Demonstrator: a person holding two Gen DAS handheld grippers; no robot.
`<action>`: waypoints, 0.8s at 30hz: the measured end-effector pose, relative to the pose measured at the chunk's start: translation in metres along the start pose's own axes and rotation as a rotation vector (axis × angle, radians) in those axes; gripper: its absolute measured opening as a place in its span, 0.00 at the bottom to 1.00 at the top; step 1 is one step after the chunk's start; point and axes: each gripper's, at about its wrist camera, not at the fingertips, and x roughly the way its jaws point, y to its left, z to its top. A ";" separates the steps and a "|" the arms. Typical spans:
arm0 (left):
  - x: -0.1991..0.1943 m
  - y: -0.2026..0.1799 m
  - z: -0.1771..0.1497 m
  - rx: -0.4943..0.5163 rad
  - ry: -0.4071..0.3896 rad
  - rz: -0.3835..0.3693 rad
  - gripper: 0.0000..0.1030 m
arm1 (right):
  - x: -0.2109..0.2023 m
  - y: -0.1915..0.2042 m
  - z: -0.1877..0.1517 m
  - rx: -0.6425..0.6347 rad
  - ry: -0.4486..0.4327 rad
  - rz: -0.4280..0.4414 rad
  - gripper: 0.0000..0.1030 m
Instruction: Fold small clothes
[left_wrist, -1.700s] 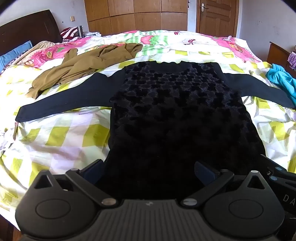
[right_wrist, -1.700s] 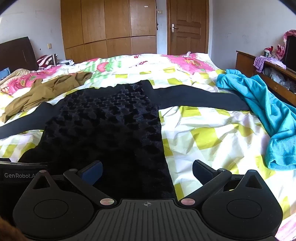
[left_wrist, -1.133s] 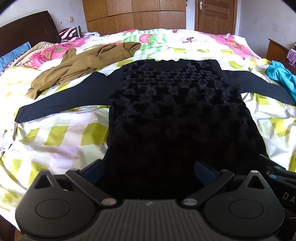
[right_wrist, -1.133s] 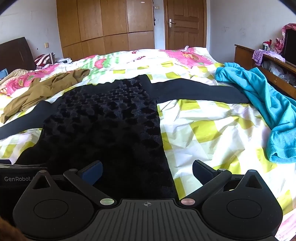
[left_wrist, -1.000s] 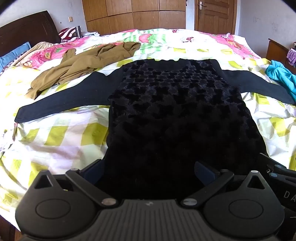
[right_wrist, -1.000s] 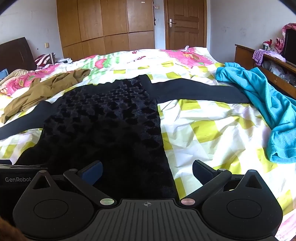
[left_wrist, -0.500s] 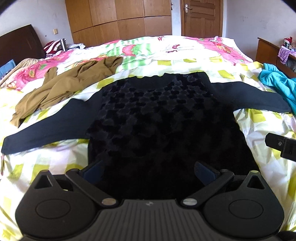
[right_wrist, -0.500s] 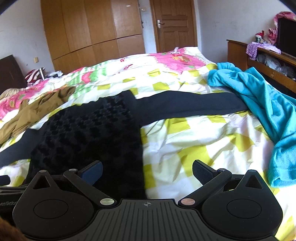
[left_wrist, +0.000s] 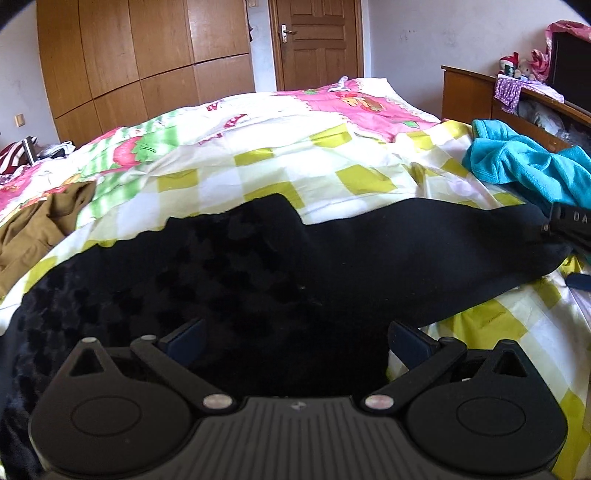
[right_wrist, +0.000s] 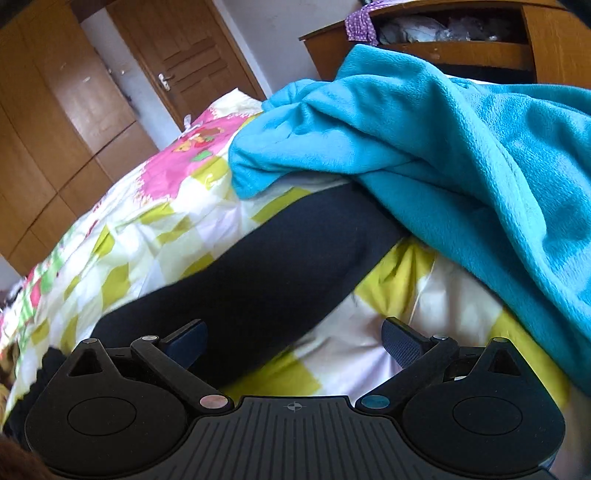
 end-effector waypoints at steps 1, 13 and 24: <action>0.005 -0.004 -0.001 0.003 0.008 -0.005 1.00 | 0.003 -0.004 0.005 0.034 -0.010 0.014 0.97; -0.008 0.014 -0.009 0.001 0.003 0.000 1.00 | -0.029 0.020 0.037 0.024 -0.123 0.151 0.09; -0.079 0.132 -0.063 -0.072 -0.043 0.117 1.00 | -0.080 0.280 -0.121 -0.936 -0.136 0.588 0.08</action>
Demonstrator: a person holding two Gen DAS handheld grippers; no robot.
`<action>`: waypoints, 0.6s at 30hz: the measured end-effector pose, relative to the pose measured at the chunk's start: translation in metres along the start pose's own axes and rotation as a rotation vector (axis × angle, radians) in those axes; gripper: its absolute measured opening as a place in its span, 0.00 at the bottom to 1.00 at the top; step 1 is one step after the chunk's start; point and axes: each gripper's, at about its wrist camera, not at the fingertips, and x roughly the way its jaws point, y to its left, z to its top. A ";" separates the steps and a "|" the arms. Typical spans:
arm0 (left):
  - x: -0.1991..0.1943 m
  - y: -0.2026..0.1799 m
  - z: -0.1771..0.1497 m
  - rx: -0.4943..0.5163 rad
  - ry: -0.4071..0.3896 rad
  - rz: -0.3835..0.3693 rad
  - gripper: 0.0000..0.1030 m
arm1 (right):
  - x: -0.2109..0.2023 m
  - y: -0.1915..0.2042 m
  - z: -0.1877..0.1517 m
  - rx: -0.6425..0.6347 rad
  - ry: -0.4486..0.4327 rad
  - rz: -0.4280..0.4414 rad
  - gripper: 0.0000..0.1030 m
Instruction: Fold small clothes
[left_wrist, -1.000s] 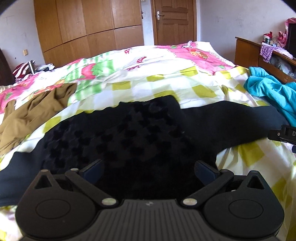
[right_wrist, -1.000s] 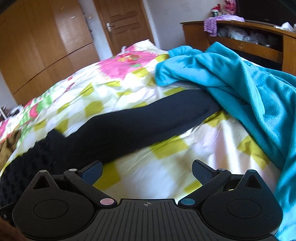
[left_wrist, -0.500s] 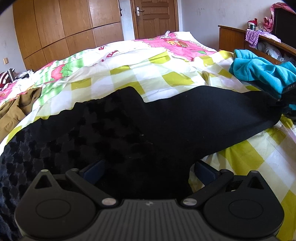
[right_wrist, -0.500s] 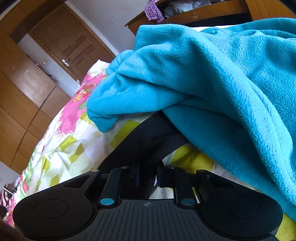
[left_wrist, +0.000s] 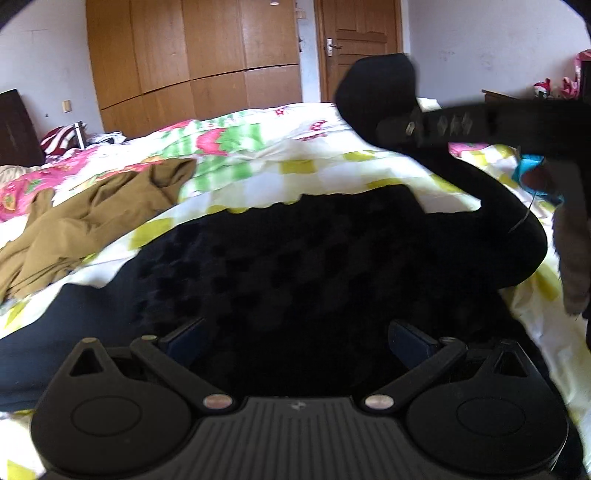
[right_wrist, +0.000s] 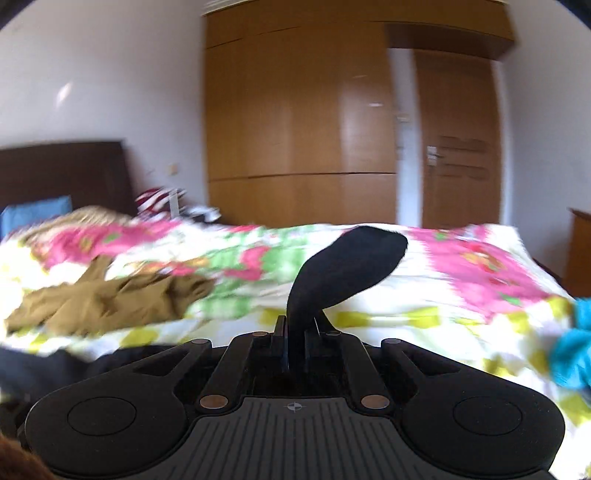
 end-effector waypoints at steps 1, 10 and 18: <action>-0.003 0.012 -0.008 0.004 0.004 0.029 1.00 | 0.014 0.021 -0.009 -0.060 0.057 0.031 0.08; -0.022 0.079 -0.046 -0.055 0.011 0.045 1.00 | 0.033 0.126 -0.069 -0.525 0.215 0.001 0.14; -0.039 0.111 -0.052 -0.109 -0.027 0.057 1.00 | 0.058 0.154 -0.041 -0.450 0.266 0.045 0.05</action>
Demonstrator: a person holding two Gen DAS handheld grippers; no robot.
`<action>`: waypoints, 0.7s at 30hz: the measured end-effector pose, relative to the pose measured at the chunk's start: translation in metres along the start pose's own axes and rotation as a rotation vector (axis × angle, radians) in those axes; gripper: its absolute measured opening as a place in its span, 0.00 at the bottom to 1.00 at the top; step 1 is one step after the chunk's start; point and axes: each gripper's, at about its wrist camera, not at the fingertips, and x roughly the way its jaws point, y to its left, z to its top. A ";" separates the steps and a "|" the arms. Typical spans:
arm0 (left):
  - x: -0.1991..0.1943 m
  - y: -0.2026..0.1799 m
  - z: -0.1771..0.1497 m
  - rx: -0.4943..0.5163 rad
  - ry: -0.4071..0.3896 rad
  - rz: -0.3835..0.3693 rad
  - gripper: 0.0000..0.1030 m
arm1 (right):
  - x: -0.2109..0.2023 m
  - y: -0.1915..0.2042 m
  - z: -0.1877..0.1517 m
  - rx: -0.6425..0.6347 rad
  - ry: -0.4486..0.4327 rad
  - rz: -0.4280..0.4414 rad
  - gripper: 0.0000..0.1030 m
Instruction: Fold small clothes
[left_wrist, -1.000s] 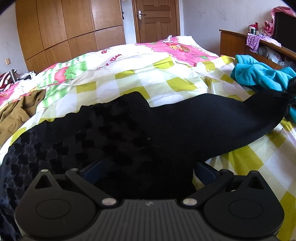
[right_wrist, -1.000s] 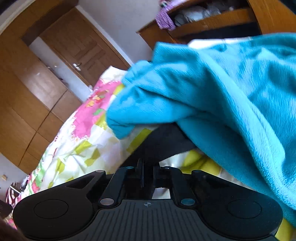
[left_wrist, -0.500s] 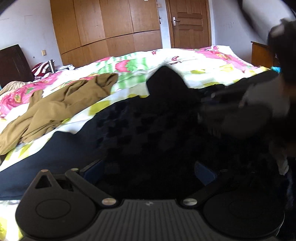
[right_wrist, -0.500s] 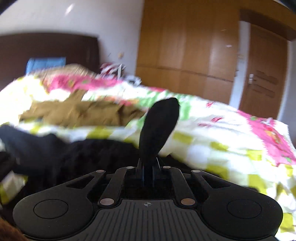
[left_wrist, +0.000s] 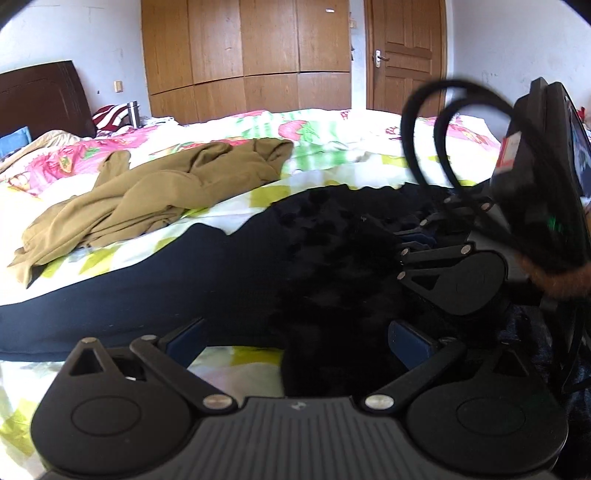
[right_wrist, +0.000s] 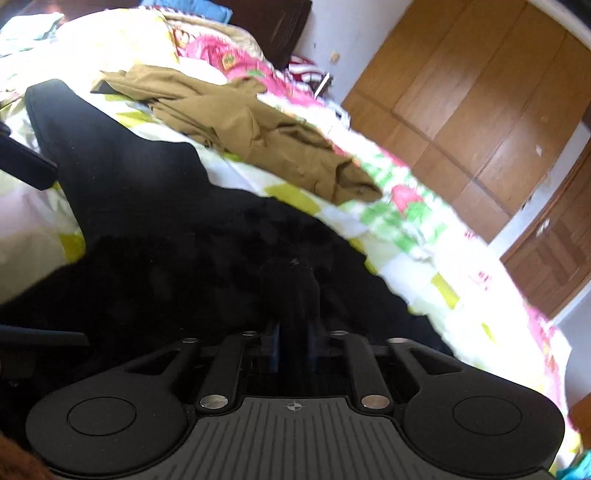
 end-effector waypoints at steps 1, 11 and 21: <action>-0.001 0.005 0.000 -0.008 -0.001 0.003 1.00 | -0.002 0.001 0.004 0.014 -0.013 -0.005 0.05; -0.017 0.044 -0.006 -0.044 -0.004 0.068 1.00 | 0.019 0.036 0.019 -0.073 0.011 -0.023 0.11; -0.012 0.070 -0.009 -0.129 0.043 0.154 1.00 | -0.003 0.025 0.036 0.110 0.076 -0.037 0.18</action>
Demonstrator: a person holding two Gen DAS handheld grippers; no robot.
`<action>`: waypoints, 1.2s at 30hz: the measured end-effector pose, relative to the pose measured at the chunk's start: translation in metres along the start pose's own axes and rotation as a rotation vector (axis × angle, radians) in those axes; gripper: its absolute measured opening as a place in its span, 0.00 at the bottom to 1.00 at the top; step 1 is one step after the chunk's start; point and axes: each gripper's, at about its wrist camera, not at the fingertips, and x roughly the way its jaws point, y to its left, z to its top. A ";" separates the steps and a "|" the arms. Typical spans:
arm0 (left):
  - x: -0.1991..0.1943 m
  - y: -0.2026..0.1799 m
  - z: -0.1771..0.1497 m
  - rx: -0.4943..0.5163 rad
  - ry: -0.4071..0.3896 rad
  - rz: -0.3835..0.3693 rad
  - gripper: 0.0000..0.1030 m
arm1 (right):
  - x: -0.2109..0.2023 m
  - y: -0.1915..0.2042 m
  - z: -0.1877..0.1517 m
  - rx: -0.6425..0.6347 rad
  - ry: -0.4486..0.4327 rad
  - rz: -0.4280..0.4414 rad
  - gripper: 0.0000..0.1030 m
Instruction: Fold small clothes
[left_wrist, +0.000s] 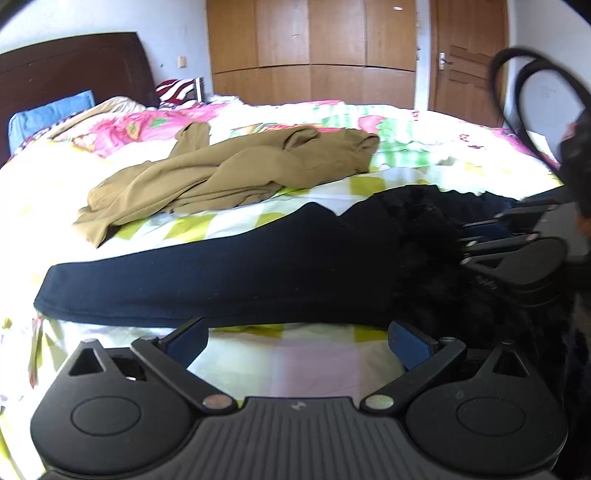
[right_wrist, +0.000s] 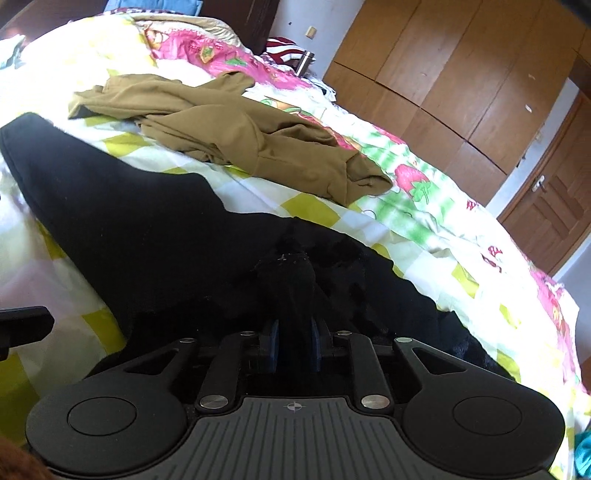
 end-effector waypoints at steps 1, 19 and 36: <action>0.002 0.002 0.000 -0.010 0.009 0.010 1.00 | -0.001 -0.001 0.001 0.010 0.002 -0.002 0.18; 0.009 0.023 0.001 -0.071 0.036 0.063 1.00 | -0.008 -0.004 0.011 0.086 0.027 -0.072 0.18; 0.006 0.072 0.001 -0.108 0.099 0.197 1.00 | -0.029 0.052 0.048 -0.005 -0.056 -0.030 0.18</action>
